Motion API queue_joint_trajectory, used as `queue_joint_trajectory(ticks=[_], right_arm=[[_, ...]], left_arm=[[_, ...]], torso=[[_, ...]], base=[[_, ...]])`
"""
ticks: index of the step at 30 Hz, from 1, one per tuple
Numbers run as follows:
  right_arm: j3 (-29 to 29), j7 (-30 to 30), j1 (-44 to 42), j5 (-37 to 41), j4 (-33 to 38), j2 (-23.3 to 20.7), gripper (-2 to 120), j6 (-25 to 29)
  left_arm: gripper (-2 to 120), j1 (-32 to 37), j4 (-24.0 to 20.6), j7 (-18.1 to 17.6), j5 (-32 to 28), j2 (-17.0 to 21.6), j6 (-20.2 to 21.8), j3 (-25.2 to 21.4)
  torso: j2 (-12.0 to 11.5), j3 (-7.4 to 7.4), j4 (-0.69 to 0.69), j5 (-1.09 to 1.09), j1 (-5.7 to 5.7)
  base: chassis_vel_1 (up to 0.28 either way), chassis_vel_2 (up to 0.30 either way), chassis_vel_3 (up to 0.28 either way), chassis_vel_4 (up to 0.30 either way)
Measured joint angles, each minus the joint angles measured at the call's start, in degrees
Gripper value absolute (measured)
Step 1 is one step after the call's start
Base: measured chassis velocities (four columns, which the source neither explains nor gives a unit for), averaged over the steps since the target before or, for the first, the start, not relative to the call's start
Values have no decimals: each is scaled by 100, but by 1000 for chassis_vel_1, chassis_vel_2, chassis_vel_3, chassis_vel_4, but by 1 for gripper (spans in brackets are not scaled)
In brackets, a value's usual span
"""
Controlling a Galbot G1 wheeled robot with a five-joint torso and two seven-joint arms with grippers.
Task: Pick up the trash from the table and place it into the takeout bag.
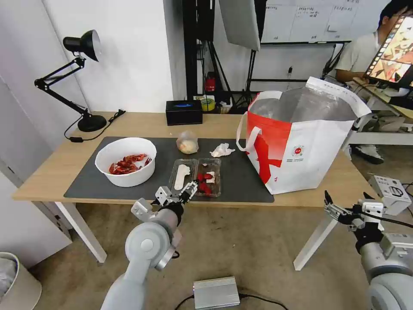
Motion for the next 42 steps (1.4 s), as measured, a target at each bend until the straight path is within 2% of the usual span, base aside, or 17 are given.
queue_joint_trajectory(ticks=[8,17,21,27,32,35,40,42], right_arm=[[-12,-14,13,-8,-38,16,100,32],[-25,-94,3,-62,-152,67,100,125],[-26,-109,-5,-75,-168,78,100,141],[-21,-137,-18,-99,-229,108,100,188],[-21,-148,-30,-111,-239,140,100,211],[-20,-158,-35,-115,-243,153,100,227],[-6,-162,-37,-116,-246,159,100,235],[1,-165,-37,-115,-250,163,100,238]], left_arm=[[100,35,73,246,345,83,-35,-42],[100,215,185,843,1104,87,-221,17],[100,244,191,971,1223,84,-284,24],[100,207,199,1498,1608,94,-560,78],[100,184,207,1730,1775,102,-619,96],[100,178,268,2044,2083,126,-684,126],[100,201,274,2335,2124,141,-714,153],[100,213,270,2558,2142,134,-715,195]], torso=[[0,0,-2,-1,0],[-1,1,1,-1,0],[-2,2,2,-1,1],[-2,1,0,-1,1],[-2,1,0,-1,1],[-2,1,0,-1,1],[-1,1,0,-1,1],[-1,1,0,-1,1]], base=[[0,0,0,0],[0,0,0,0],[0,0,0,0],[0,0,0,0],[0,0,0,0],[0,0,0,0],[0,0,0,0],[0,0,0,0]])
